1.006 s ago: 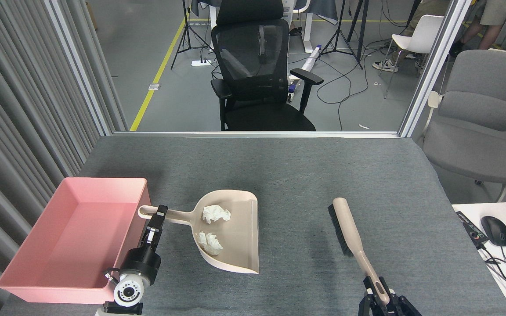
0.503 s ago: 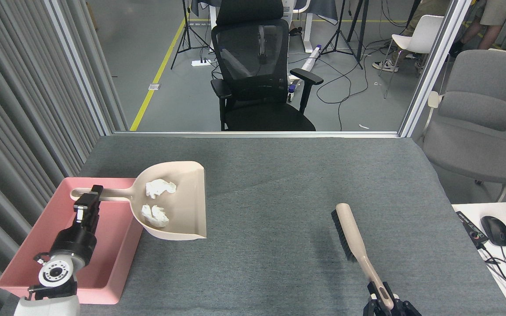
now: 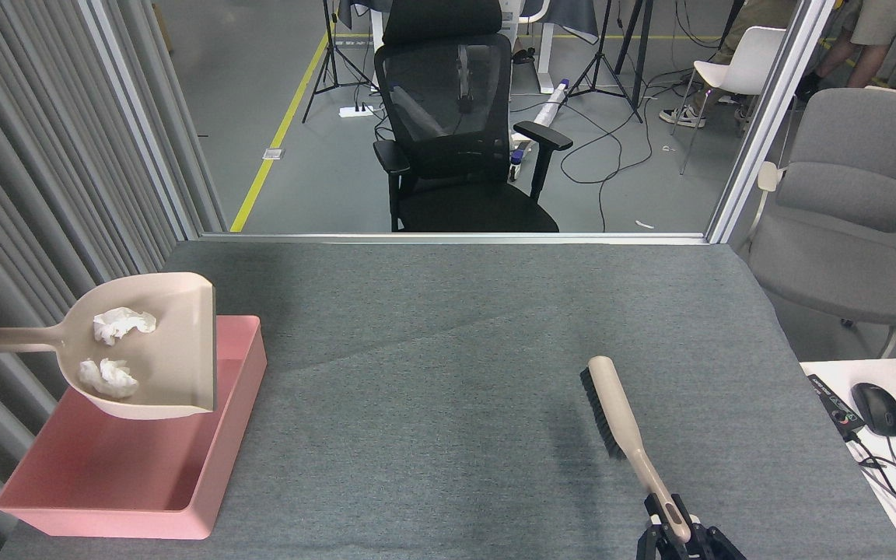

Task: Sweep and dump garbage into bin
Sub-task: 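Tip the dustpan with the left gripper to dump tissue into bin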

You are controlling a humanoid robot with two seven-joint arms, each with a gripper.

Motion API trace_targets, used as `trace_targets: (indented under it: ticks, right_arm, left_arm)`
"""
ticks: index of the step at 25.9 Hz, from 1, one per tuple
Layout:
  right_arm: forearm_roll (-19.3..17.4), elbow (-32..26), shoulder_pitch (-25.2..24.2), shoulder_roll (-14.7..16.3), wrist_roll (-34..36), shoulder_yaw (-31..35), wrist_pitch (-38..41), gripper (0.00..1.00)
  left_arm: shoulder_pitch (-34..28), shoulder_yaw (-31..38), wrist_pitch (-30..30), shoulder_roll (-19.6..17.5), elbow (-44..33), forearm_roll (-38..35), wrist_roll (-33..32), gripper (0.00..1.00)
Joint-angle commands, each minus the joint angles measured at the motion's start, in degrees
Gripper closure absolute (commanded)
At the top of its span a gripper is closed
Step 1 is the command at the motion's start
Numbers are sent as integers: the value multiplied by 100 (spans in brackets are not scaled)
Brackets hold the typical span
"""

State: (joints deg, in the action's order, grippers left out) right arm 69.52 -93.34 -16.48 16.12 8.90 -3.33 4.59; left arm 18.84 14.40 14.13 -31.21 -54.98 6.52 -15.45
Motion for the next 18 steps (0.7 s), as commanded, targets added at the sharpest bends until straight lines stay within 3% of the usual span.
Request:
trace_targets:
  ticks: [1,6,10,14,18]
  right_arm:
    - [17,0,-13,14,-11,-10,6,76]
    - [35,-9,-22,40,-11,-10,50,76]
    - [44,-9,-22,31,-11,-10,50,75]
    - [44,-9,-22,22,-2,-10,51,75]
    - [44,-18,-13,5,-2,-1,59,75]
  left_arm:
    - [-12,1,310,-210,453,42,-55,82]
    - [41,1,442,-385,839,7,-46,82]
    - [348,-7,1066,-517,1683,-125,-46,82]
    - [717,-16,1760,-781,2544,-740,-29,82]
    - [1034,-7,2243,-834,2782,-1619,42,82]
